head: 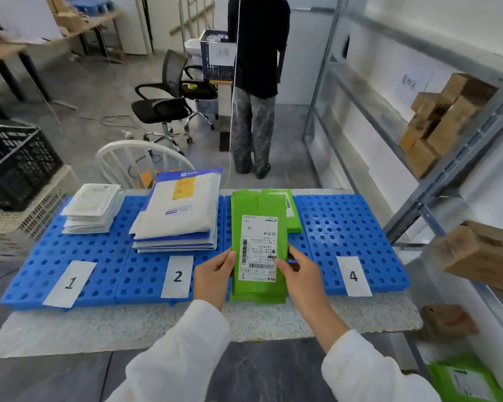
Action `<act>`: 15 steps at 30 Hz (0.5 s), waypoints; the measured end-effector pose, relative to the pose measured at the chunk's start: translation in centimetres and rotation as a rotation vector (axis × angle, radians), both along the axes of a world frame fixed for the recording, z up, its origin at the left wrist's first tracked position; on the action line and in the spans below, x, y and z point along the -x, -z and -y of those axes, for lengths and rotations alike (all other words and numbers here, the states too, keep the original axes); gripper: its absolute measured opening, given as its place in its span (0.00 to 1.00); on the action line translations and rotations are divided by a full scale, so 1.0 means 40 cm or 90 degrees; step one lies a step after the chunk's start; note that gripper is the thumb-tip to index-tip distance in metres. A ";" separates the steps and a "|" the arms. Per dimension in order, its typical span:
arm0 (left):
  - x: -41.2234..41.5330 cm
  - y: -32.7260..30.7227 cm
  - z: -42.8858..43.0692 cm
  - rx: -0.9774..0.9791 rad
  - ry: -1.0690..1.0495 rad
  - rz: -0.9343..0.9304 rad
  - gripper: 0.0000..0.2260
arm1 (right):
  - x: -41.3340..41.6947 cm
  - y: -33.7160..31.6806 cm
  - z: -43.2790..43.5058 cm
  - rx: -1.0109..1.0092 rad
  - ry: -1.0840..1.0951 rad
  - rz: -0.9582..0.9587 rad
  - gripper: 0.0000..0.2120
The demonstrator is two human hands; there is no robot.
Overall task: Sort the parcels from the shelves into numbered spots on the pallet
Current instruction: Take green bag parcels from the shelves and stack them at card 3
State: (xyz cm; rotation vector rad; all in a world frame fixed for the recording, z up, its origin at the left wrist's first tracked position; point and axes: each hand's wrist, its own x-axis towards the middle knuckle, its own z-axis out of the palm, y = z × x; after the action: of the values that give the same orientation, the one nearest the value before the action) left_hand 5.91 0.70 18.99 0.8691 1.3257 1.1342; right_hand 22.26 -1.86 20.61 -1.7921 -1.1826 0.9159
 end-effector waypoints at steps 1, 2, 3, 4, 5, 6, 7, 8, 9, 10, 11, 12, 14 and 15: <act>0.008 -0.001 -0.031 -0.003 0.003 0.002 0.11 | 0.011 -0.003 -0.029 0.001 0.010 0.001 0.22; 0.015 0.001 -0.061 -0.004 0.003 0.001 0.10 | 0.018 -0.001 -0.059 0.003 0.019 0.003 0.22; 0.022 0.002 -0.091 -0.005 0.005 -0.004 0.10 | 0.028 -0.001 -0.086 0.005 0.028 0.004 0.22; 0.028 0.006 -0.120 -0.006 0.013 -0.012 0.09 | 0.035 0.005 -0.111 0.009 0.034 0.003 0.23; 0.034 0.010 -0.148 -0.007 0.029 -0.019 0.08 | 0.042 0.007 -0.132 0.013 0.038 0.001 0.23; 0.040 0.014 -0.175 -0.006 0.049 -0.029 0.08 | 0.049 0.012 -0.153 0.019 0.043 0.000 0.24; 0.045 0.017 -0.198 -0.006 0.068 -0.037 0.07 | 0.053 0.016 -0.171 0.022 0.049 -0.002 0.24; 0.049 0.021 -0.221 -0.008 0.085 -0.044 0.07 | 0.054 0.023 -0.188 0.023 0.057 -0.006 0.26; 0.051 0.022 -0.240 -0.014 0.096 -0.049 0.07 | 0.053 0.030 -0.206 0.026 0.062 -0.008 0.27; 0.052 0.025 -0.257 -0.020 0.104 -0.055 0.07 | 0.050 0.033 -0.223 0.031 0.064 -0.004 0.27; 0.051 0.028 -0.273 -0.026 0.112 -0.057 0.07 | 0.048 0.032 -0.240 0.038 0.063 0.004 0.27; 0.050 0.032 -0.290 -0.030 0.119 -0.059 0.07 | 0.045 0.034 -0.259 0.044 0.062 0.012 0.27; 0.040 0.033 -0.325 -0.030 0.124 -0.058 0.07 | 0.036 0.033 -0.296 0.045 0.067 0.017 0.26; 0.033 0.036 -0.347 -0.031 0.125 -0.066 0.08 | 0.029 0.034 -0.316 0.044 0.070 0.018 0.26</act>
State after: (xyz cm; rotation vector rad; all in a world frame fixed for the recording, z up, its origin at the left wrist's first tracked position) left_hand 4.58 14.59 17.54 1.0818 1.2701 0.9818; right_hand 21.09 10.77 19.26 -1.9115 -1.0703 0.8798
